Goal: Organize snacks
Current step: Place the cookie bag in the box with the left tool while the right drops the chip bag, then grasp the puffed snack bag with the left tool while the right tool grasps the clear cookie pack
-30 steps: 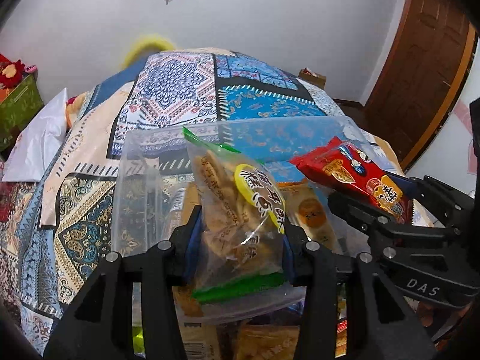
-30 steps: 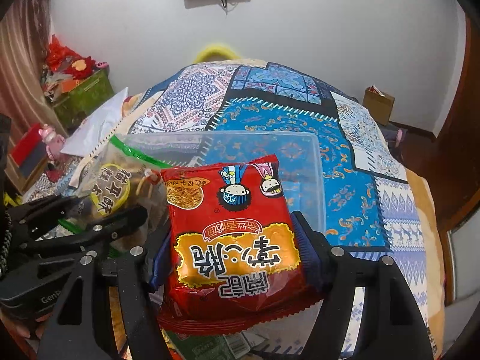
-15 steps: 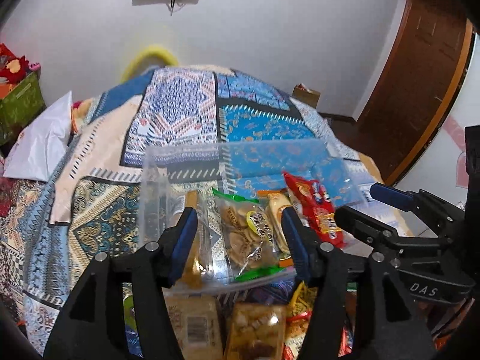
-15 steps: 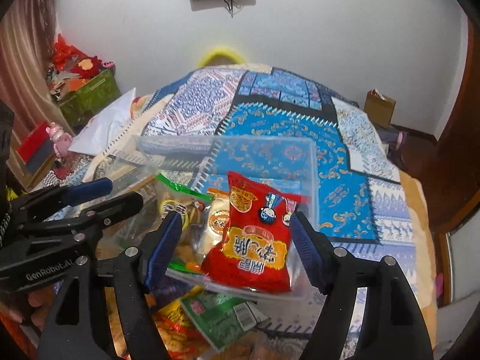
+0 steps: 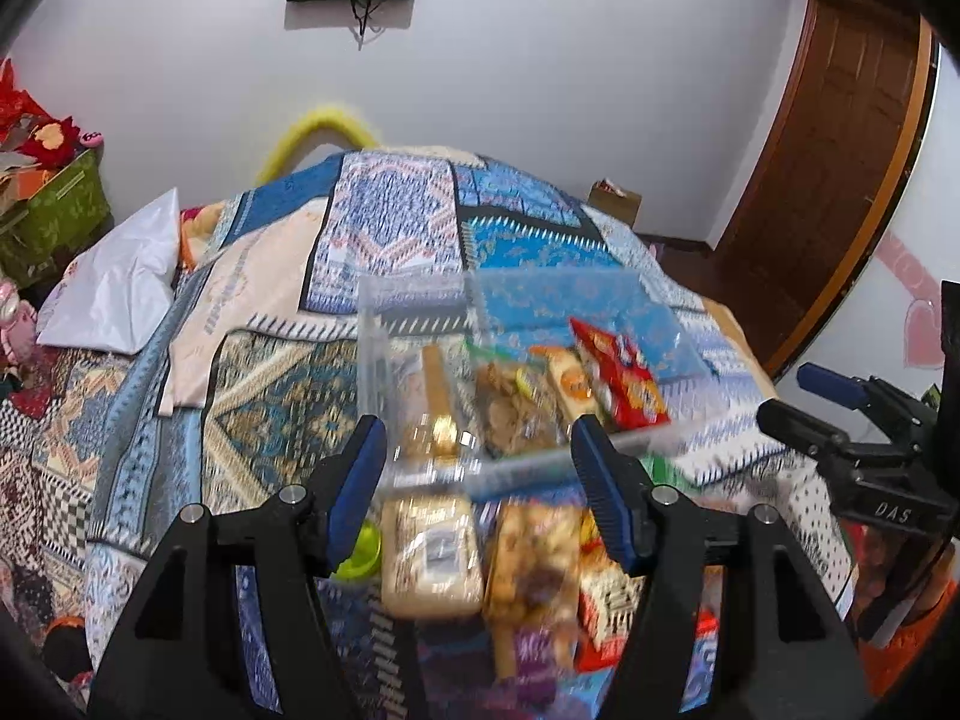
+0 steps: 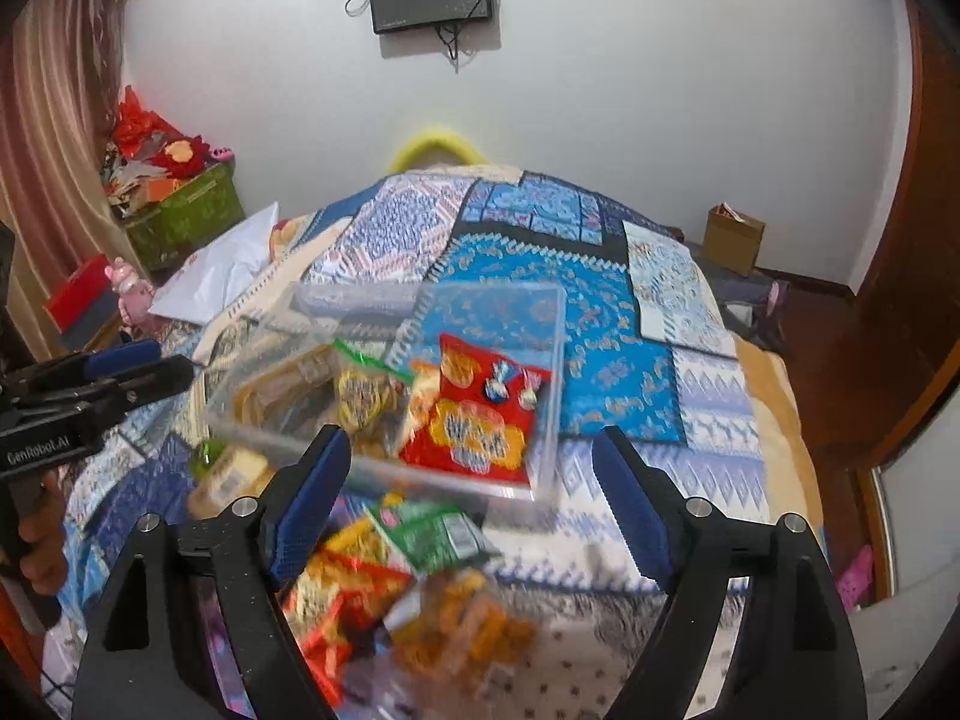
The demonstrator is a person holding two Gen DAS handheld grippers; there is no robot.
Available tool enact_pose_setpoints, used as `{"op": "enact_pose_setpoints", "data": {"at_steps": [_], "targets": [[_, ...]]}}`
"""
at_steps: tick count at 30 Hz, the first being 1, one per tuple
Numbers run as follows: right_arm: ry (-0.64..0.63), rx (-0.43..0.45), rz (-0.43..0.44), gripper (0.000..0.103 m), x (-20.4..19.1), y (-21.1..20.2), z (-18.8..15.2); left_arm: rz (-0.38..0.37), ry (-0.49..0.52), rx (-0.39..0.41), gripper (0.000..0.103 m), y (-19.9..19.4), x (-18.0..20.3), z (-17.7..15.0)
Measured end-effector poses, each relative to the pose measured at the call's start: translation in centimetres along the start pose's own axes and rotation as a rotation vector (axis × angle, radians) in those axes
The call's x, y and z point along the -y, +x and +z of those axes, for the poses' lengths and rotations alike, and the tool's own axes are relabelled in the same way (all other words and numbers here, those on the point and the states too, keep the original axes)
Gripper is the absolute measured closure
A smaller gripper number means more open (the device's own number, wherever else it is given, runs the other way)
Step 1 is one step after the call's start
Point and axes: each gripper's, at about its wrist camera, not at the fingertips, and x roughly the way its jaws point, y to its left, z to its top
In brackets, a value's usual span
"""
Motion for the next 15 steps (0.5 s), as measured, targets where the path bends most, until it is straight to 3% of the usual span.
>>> {"op": "enact_pose_setpoints", "data": {"at_steps": [15], "targets": [[0.099,-0.181,0.017,0.022,1.2,2.4,-7.2,-0.03,-0.023,-0.16,0.04,2.8,0.4,-7.0]]}}
